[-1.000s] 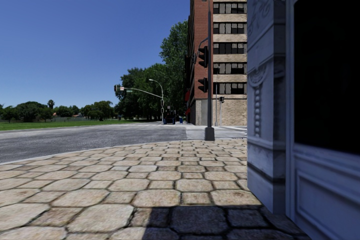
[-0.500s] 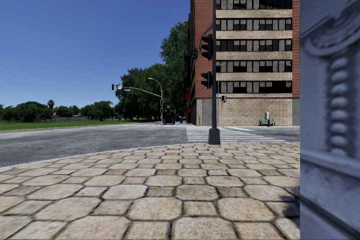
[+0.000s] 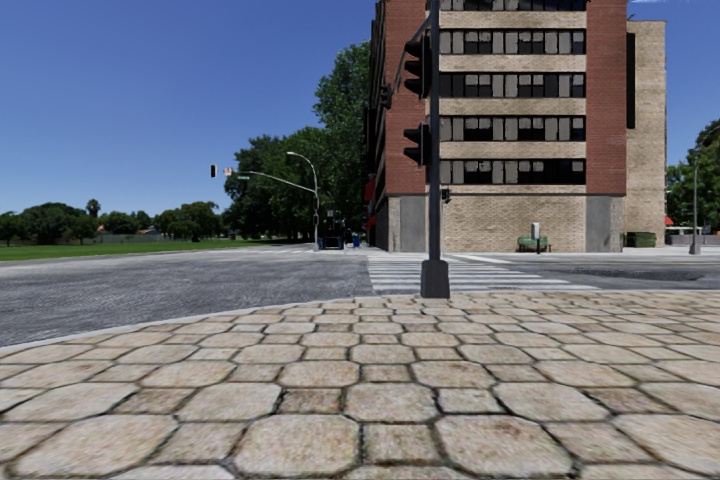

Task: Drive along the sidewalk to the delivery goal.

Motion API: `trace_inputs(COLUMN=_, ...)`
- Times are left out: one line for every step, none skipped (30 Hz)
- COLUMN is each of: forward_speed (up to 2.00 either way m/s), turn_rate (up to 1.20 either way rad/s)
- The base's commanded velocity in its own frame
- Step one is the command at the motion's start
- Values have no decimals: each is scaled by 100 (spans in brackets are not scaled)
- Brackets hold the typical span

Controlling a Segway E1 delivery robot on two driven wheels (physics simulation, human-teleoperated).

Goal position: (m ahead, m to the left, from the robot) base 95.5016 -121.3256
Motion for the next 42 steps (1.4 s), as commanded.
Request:
trace_inputs(forward_speed=200, turn_rate=-50)
trace_inputs(forward_speed=197, turn_rate=-50)
trace_inputs(forward_speed=195, turn_rate=-50)
trace_inputs(forward_speed=195, turn_rate=-50)
trace_inputs(forward_speed=195, turn_rate=-50)
trace_inputs(forward_speed=194, turn_rate=-50)
trace_inputs(forward_speed=194, turn_rate=-50)
trace_inputs(forward_speed=194, turn_rate=-50)
trace_inputs(forward_speed=194, turn_rate=-50)
trace_inputs(forward_speed=194, turn_rate=-50)
trace_inputs(forward_speed=194, turn_rate=-50)
trace_inputs(forward_speed=194, turn_rate=-50)
trace_inputs(forward_speed=194, turn_rate=-48)
trace_inputs(forward_speed=194, turn_rate=-46)
trace_inputs(forward_speed=194, turn_rate=-46)
trace_inputs(forward_speed=194, turn_rate=-45)
trace_inputs(forward_speed=194, turn_rate=-45)
trace_inputs(forward_speed=194, turn_rate=-45)
trace_inputs(forward_speed=194, turn_rate=-45)
trace_inputs(forward_speed=194, turn_rate=-45)
trace_inputs(forward_speed=194, turn_rate=-45)
trace_inputs(forward_speed=194, turn_rate=-45)
trace_inputs(forward_speed=194, turn_rate=-45)
trace_inputs(forward_speed=194, turn_rate=-45)
trace_inputs(forward_speed=194, turn_rate=-45)
trace_inputs(forward_speed=194, turn_rate=-45)
trace_inputs(forward_speed=194, turn_rate=-45)
trace_inputs(forward_speed=194, turn_rate=-45)
trace_inputs(forward_speed=194, turn_rate=-45)
trace_inputs(forward_speed=194, turn_rate=-45)
trace_inputs(forward_speed=194, turn_rate=-45)
trace_inputs(forward_speed=194, turn_rate=-45)
trace_inputs(forward_speed=194, turn_rate=-45)
trace_inputs(forward_speed=194, turn_rate=-45)
trace_inputs(forward_speed=194, turn_rate=-44)
trace_inputs(forward_speed=194, turn_rate=-44)
trace_inputs(forward_speed=194, turn_rate=-43)
trace_inputs(forward_speed=194, turn_rate=-42)
trace_inputs(forward_speed=195, turn_rate=-42)
trace_inputs(forward_speed=200, turn_rate=-40)
trace_inputs(forward_speed=200, turn_rate=-39)
trace_inputs(forward_speed=200, turn_rate=-38)
